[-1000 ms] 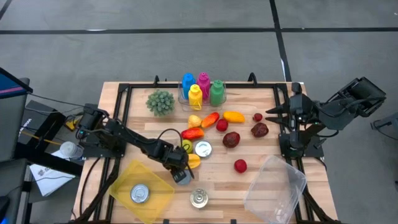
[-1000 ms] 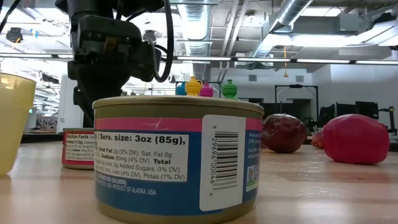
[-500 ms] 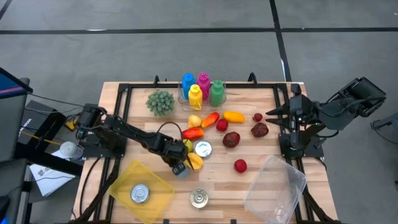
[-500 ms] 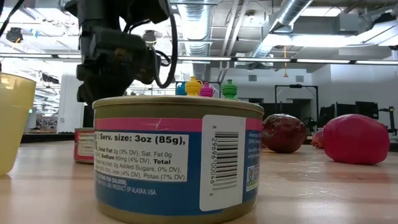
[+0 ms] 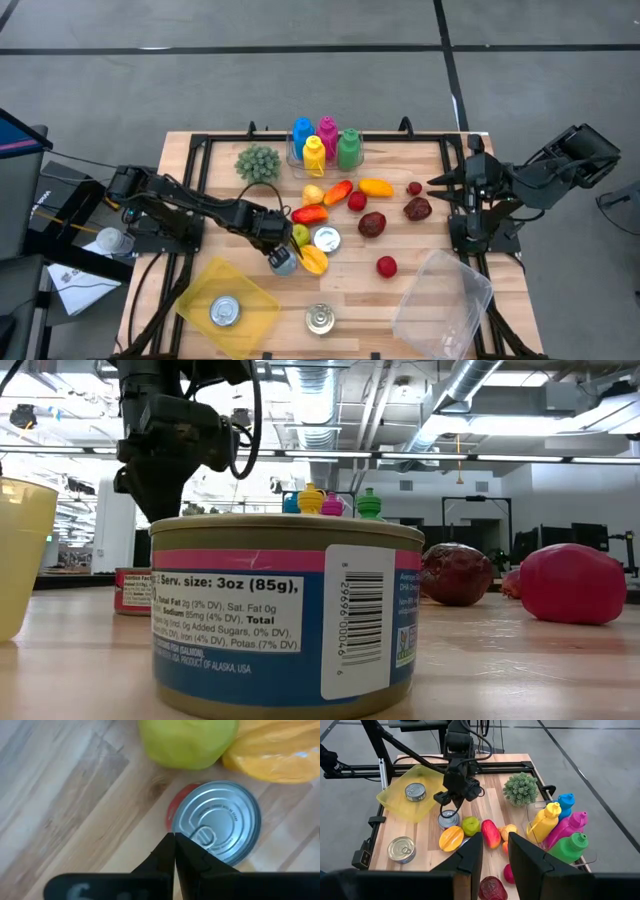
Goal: Pick & Place Food Item
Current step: Put the red tuna can into the yellow bin
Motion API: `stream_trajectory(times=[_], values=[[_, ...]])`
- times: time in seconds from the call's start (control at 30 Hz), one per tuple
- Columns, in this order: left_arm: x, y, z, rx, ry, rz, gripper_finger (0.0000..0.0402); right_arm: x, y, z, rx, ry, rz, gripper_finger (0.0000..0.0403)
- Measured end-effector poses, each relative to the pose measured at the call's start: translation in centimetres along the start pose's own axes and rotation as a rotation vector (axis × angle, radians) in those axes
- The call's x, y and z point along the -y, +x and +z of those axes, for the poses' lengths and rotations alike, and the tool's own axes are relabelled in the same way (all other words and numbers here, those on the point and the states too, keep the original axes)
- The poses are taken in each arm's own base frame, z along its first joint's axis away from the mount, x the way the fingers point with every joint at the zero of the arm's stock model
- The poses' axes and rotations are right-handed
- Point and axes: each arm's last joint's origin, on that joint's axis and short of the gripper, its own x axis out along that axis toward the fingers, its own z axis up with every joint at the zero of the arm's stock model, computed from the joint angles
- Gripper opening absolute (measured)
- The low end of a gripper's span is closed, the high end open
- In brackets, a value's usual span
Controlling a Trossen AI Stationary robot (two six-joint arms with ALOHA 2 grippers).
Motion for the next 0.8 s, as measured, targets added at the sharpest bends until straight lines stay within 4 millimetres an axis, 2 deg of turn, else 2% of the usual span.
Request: stream_trajectory(times=[0.1,0.3,0.37,0.47,0.67,0.8], values=[[0.1,0.0,0.0,0.017,-0.003,0.011,0.0001,0.0,0.0,0.0,0.000,-0.001,0.000,0.0086],[1.1,0.1,0.6,0.159,-0.031,-0.023,0.0005,0.0,0.0,0.0,0.000,-0.004,0.001,0.0086],[1.3,0.1,0.7,0.179,0.043,-0.029,0.0015,0.0,0.0,0.0,-0.003,-0.004,0.006,0.0086],[1.2,0.1,0.7,0.171,0.135,-0.018,0.0049,-0.1,0.0,0.0,-0.009,-0.004,0.021,0.0086],[1.1,0.3,0.5,0.123,0.195,-0.015,0.0146,-0.1,0.0,0.0,-0.009,-0.004,0.021,0.0086],[0.6,1.5,0.1,0.027,0.197,0.055,0.0174,0.0,0.0,0.0,-0.008,-0.004,0.021,0.0086]])
